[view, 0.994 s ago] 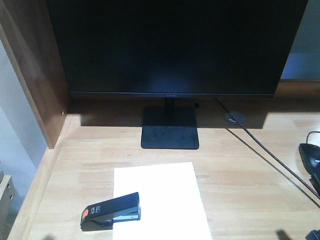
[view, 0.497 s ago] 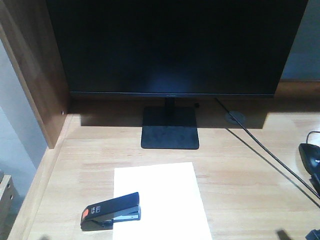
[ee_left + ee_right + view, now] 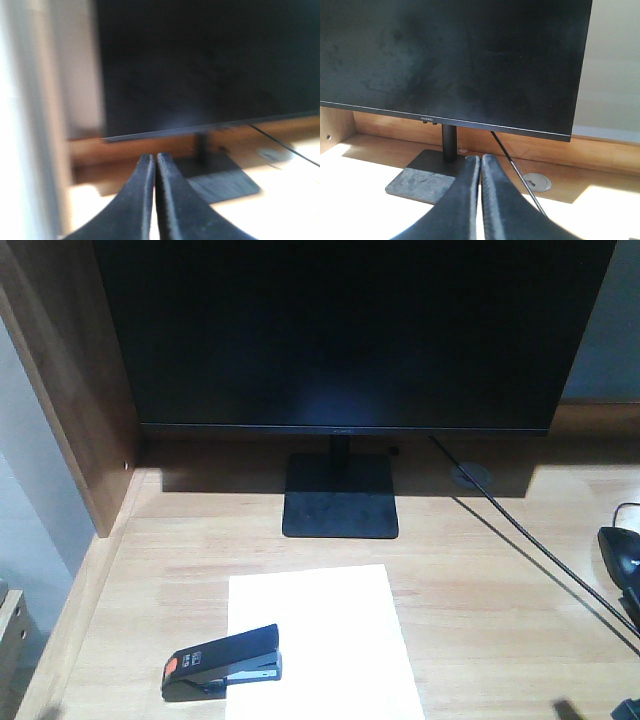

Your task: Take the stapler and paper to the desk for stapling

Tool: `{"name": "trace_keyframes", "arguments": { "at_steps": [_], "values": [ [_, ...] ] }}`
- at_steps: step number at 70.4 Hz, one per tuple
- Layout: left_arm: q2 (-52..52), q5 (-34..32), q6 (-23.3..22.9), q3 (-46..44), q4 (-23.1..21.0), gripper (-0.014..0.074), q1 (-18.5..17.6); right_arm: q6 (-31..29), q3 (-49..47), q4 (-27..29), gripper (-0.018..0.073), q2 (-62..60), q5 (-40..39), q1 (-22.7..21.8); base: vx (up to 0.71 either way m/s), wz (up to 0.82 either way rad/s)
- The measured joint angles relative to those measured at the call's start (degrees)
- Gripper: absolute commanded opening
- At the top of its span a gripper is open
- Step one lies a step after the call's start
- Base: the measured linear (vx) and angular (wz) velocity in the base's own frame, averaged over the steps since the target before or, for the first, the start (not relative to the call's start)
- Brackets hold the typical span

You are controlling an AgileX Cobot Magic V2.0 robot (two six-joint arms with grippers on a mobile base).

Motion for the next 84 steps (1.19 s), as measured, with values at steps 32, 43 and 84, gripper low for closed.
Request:
{"name": "trace_keyframes", "arguments": {
  "at_steps": [32, 43, 84],
  "values": [
    [-16.66, 1.96, 0.06, 15.74, -2.49, -0.0006, 13.38, 0.0, 0.0, 0.0, -0.001, 0.0, 0.0, 0.0, 0.0, 0.0],
    [-16.7, 1.18, 0.06, 20.49, -2.99, -0.0006, 14.0, 0.0, 0.08, 0.0, -0.001, 0.0, 0.0, 0.0, 0.0, 0.0],
    [-16.7, -2.14, 0.9, 20.8, -3.03, -0.0006, 14.0, 0.0, 0.14, 0.0, -0.001, 0.0, 0.0, 0.0, 0.0, 0.0]
  ]
}}
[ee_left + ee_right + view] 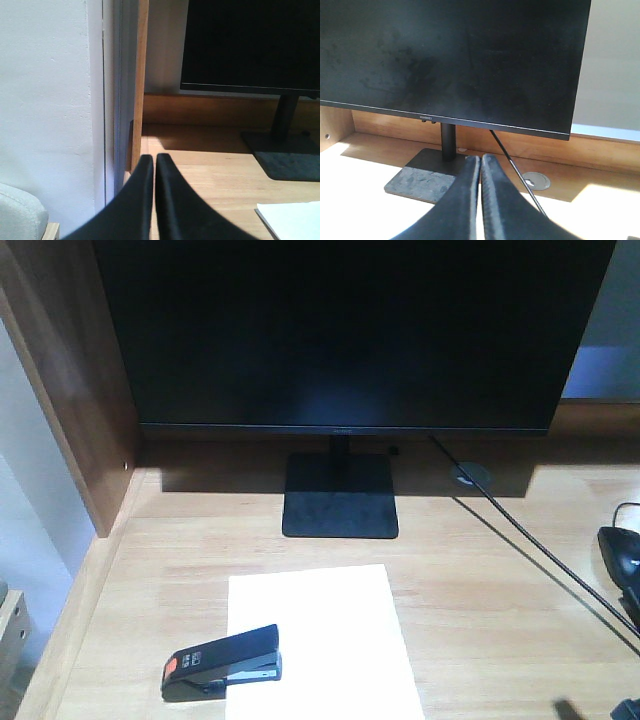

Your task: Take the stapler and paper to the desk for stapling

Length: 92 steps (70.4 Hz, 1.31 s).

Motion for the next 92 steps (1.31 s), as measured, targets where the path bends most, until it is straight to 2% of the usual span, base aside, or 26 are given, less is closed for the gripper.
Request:
{"name": "trace_keyframes", "arguments": {
  "at_steps": [64, 71, 77, 81, 87, 90, 92],
  "values": [
    [0.0, 0.0, 0.05, 0.0, 0.0, -0.0006, 0.0, 0.0, 0.0, 0.0, -0.001, 0.0, 0.3, 0.0, 0.0, 0.0],
    [0.0, 0.0, 0.05, 0.0, 0.0, -0.0006, 0.0, -0.43, 0.0, 1.37, -0.001, 0.0, 0.3, 0.0, 0.0, 0.0],
    [0.0, 0.0, 0.05, 0.0, 0.0, -0.0006, 0.0, -4.64, 0.0, 6.17, -0.001, 0.0, 0.3, 0.0, 0.0, 0.0],
    [0.0, 0.0, 0.05, 0.0, 0.0, -0.0006, 0.0, -9.95, 0.0, 12.64, -0.001, 0.0, 0.59, 0.0, 0.0, 0.0],
    [0.0, 0.0, 0.05, 0.0, 0.0, -0.0006, 0.0, -24.52, 0.0, 26.46, -0.001, 0.0, 1.73, 0.0, 0.0, 0.0],
    [0.0, 0.0, 0.05, 0.0, 0.0, -0.0006, 0.0, -32.21, 0.0, 35.33, -0.001, 0.0, 2.38, 0.0, 0.0, 0.0],
    [0.0, 0.0, 0.05, 0.0, 0.0, -0.0006, 0.0, -39.08, 0.0, 40.65, -0.001, 0.0, 2.69, 0.0, 0.0, 0.0]
  ]
}}
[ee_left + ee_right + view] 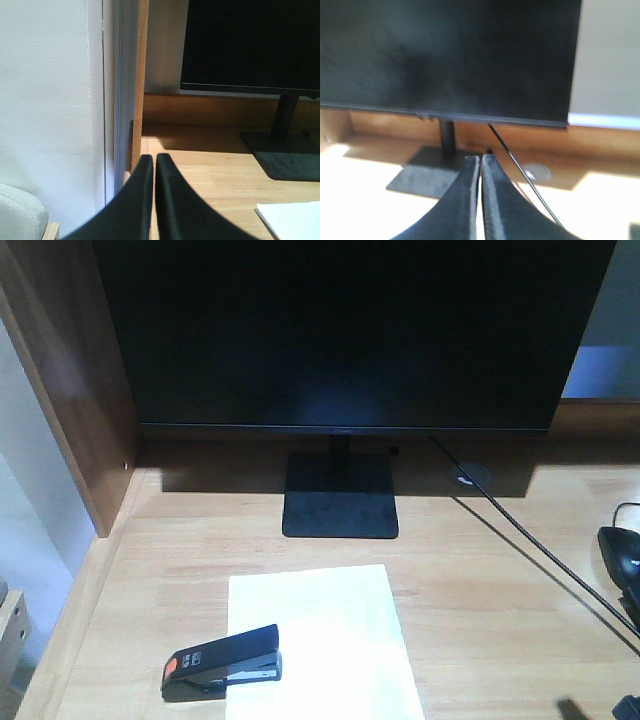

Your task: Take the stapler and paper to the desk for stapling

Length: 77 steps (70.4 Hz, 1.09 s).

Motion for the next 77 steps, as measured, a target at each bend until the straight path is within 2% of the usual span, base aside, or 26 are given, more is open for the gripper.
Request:
{"name": "trace_keyframes", "arguments": {
  "at_steps": [6, 14, 18, 24, 36, 57, 77],
  "values": [
    [0.0, 0.0, 0.0, 0.0, 0.0, -0.0006, 0.0, -18.04, 0.0, 17.23, -0.001, 0.0, 0.87, 0.0, 0.0, 0.0],
    [0.0, 0.0, 0.0, 0.0, 0.0, -0.0006, 0.0, -37.22, 0.0, 35.84, -0.001, 0.0, 1.14, 0.0, 0.0, 0.0],
    [0.0, 0.0, 0.0, 0.0, 0.0, -0.0006, 0.0, -44.98, 0.05, 42.07, -0.001, 0.0, 1.0, -0.36, 0.0, 0.0],
    [0.0, 0.0, 0.0, 0.0, 0.0, -0.0006, 0.0, -50.73, 0.12, 47.46, -0.001, 0.0, 0.14, -2.08, 0.0, 0.0],
    [0.0, 0.0, 0.0, 0.0, 0.0, -0.0006, 0.0, -52.22, 1.68, 48.48, -0.001, -2.36, -0.79, -7.46, 0.0, 0.0],
    [0.0, 0.0, 0.0, 0.0, 0.0, -0.0006, 0.0, -49.33, 10.15, 48.29, -0.001, -14.92, -0.33, -16.87, 0.0, 0.0],
    [-0.06, -0.21, 0.0, 0.0, -0.06, -0.0006, 0.0, -48.18, 10.22, 46.53, -0.001, -15.67, -0.32, -17.99, 0.0, 0.0]
  ]
}}
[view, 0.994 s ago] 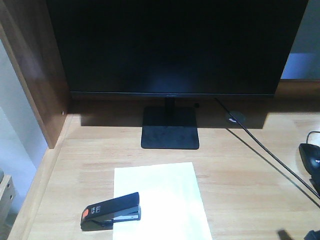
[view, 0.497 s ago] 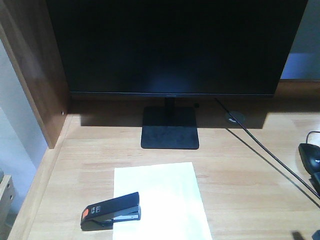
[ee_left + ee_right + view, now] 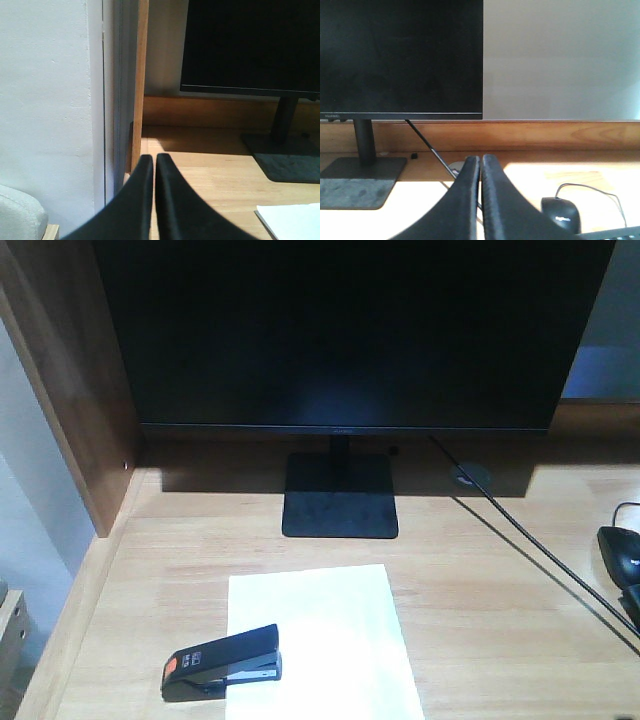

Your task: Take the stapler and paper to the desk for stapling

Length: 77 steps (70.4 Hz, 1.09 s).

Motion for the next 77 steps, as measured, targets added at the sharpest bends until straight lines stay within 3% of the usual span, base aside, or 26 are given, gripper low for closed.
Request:
{"name": "trace_keyframes", "arguments": {
  "at_steps": [77],
  "values": [
    [0.0, 0.0, 0.0, 0.0, 0.0, -0.0006, 0.0, 0.02, 0.0, -1.05, -0.001, 0.0, 0.0, 0.0, 0.0, 0.0]
  ]
}}
